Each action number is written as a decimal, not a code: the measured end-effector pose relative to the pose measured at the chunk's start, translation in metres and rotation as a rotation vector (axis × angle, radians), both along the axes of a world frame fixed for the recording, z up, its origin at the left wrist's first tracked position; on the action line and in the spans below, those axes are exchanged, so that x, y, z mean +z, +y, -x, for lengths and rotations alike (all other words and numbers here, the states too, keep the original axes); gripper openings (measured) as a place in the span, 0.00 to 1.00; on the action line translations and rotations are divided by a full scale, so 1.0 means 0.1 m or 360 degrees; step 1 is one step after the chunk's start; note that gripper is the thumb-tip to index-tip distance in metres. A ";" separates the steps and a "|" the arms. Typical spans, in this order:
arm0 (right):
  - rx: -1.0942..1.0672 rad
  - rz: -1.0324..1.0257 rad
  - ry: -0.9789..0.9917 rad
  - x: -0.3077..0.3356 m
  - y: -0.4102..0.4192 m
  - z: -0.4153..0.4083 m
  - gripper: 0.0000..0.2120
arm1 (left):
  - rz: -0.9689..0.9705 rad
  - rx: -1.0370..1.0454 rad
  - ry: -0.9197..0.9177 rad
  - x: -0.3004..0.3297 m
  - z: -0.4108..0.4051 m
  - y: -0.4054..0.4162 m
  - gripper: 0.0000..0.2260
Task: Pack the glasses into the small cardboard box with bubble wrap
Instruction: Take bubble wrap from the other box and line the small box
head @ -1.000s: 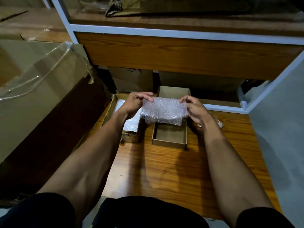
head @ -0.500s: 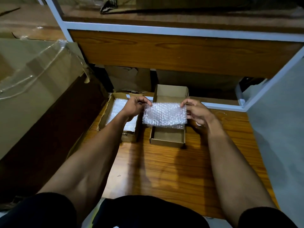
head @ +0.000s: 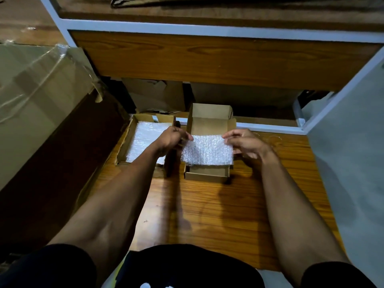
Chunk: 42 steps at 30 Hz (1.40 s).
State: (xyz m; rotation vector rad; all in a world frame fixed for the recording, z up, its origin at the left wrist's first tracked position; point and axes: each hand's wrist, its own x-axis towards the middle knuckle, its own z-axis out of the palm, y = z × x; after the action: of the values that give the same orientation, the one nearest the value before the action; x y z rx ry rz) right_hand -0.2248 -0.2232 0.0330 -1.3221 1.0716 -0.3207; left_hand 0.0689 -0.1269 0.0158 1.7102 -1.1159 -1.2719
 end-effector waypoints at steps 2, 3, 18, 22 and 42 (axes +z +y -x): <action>0.0012 0.0028 0.0036 -0.02 0.02 0.01 0.14 | 0.0025 -0.0063 0.0007 -0.06 0.02 0.00 0.07; 0.0017 0.0036 0.0043 -0.03 0.04 0.02 0.14 | 0.0047 -0.0118 0.0011 -0.10 0.02 0.00 0.04; 0.0044 0.0832 0.0613 -0.39 0.33 -0.05 0.17 | 0.0226 -0.0303 -0.1004 -0.38 0.33 0.13 0.11; 0.0120 0.1115 0.0794 -0.43 0.45 -0.09 0.17 | 0.0118 -0.0414 -0.1273 -0.36 0.43 0.16 0.12; 0.0246 0.1728 0.1068 -0.65 0.65 -0.23 0.14 | 0.0238 -0.0590 -0.1813 -0.30 0.55 0.23 0.19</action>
State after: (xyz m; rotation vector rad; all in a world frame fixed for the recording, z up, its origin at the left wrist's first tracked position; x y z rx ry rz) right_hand -0.2018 -0.1578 -0.0317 -2.5963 1.3898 -0.3664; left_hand 0.0137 -0.1041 -0.0137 2.1946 -2.1624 -0.2571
